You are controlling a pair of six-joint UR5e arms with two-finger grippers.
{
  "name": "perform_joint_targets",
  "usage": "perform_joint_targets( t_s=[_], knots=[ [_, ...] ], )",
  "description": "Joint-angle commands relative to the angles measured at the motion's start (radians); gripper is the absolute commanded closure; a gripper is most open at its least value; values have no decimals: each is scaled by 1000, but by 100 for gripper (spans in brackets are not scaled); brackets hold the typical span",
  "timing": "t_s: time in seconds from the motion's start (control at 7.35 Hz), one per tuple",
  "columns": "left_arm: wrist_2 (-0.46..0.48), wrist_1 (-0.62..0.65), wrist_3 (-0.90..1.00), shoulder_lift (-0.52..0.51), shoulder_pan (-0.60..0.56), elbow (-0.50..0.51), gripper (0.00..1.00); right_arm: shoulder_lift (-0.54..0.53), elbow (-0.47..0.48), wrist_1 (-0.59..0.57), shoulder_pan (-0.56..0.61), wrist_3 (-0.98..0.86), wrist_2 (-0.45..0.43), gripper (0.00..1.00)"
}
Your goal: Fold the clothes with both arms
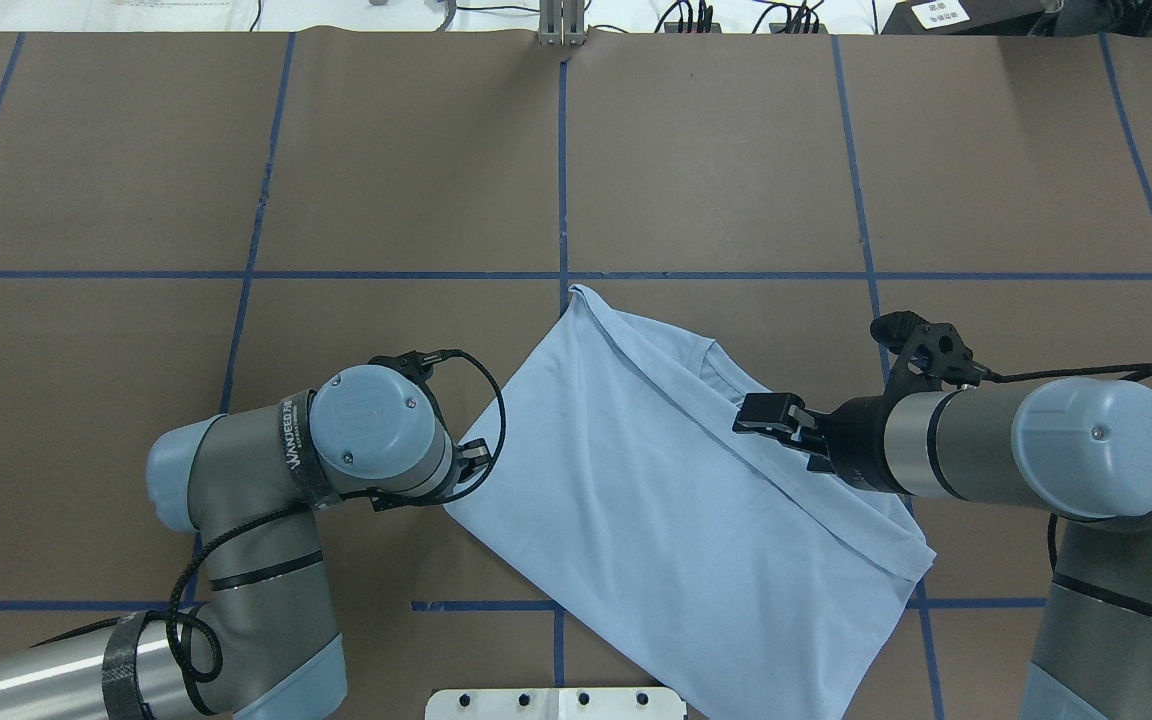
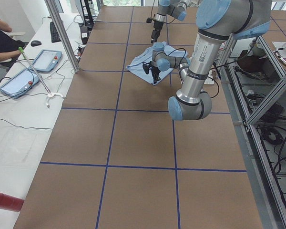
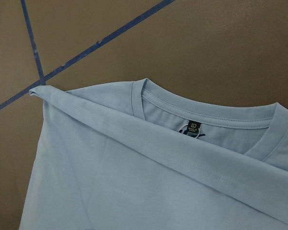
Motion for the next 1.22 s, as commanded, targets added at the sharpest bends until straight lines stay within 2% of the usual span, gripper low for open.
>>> perform_joint_targets(
  t_s=[0.0,0.27,0.68,0.82,0.95,1.09],
  knots=[
    [-3,3,1,5,-1,-30,100,1,1,0,2,1,0,0],
    [-1,3,10,2,-36,-24,100,4,8,0,27,-3,15,0],
    [3,-11,115,-11,-177,33,100,9,9,8,98,-4,76,0],
    [52,-40,170,-21,-220,71,100,9,8,9,107,-12,93,0],
    [60,-80,224,-52,-270,141,100,10,9,9,107,-12,93,0],
    [61,-170,258,-107,-312,273,100,27,8,9,110,-10,93,0]
  ],
)
